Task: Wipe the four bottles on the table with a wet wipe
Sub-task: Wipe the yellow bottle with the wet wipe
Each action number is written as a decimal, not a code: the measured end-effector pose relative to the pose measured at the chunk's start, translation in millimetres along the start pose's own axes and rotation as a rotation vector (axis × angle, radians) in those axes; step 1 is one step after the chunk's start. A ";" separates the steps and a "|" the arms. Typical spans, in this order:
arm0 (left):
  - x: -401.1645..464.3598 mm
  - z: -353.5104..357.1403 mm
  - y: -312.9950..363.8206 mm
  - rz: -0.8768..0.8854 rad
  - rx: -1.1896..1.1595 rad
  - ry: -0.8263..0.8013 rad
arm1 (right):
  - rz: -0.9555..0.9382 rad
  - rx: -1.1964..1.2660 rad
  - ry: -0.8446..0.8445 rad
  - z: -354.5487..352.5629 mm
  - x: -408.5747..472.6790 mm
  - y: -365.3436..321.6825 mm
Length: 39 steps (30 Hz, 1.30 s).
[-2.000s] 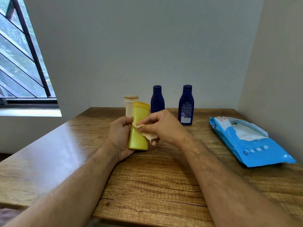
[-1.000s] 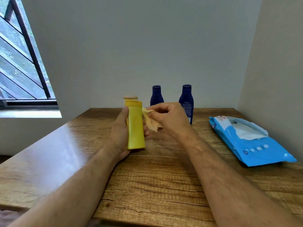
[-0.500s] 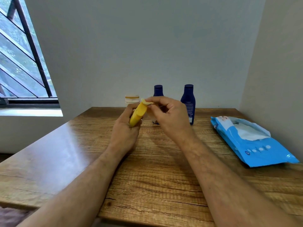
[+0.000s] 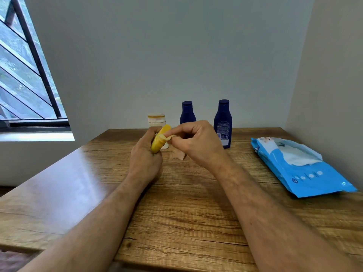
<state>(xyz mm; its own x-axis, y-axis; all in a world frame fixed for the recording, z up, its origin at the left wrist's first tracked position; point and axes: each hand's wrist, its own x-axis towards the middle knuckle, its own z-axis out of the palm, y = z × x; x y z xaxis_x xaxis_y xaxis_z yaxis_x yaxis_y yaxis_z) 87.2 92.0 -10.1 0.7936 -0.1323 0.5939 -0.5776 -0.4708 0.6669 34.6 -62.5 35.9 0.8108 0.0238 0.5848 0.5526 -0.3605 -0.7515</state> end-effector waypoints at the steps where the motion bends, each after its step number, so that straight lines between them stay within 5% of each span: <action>1: -0.1 -0.2 0.4 -0.008 0.009 -0.004 | 0.020 -0.019 0.048 1.2 0.5 0.6; 5: -0.5 1.4 3.4 -0.011 0.052 -0.028 | 0.077 -0.068 0.167 0.8 2.0 5.5; 13: -0.1 -2.2 0.1 -0.024 0.089 0.003 | 0.158 0.123 -0.165 -4.8 1.1 -1.6; 21: 0.7 -0.1 2.5 0.030 0.217 -0.010 | 0.212 0.071 0.078 -3.1 2.8 3.6; 29: -1.9 -3.4 4.4 0.001 0.106 0.030 | 0.170 0.178 -0.114 -3.4 3.9 2.8; 34: -4.2 -2.9 10.4 0.077 0.061 0.026 | 0.176 0.190 0.196 -4.0 7.6 7.7; 39: -5.8 -0.1 11.7 0.067 0.045 -0.013 | 0.143 0.298 0.167 -7.0 7.0 2.8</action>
<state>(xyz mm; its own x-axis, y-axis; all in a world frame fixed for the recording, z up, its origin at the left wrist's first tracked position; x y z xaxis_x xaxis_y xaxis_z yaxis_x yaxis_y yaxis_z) 75.8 87.3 -5.7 0.7561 -0.1758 0.6304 -0.6204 -0.4992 0.6049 40.5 -69.8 40.0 0.8547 -0.1688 0.4909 0.4881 -0.0608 -0.8707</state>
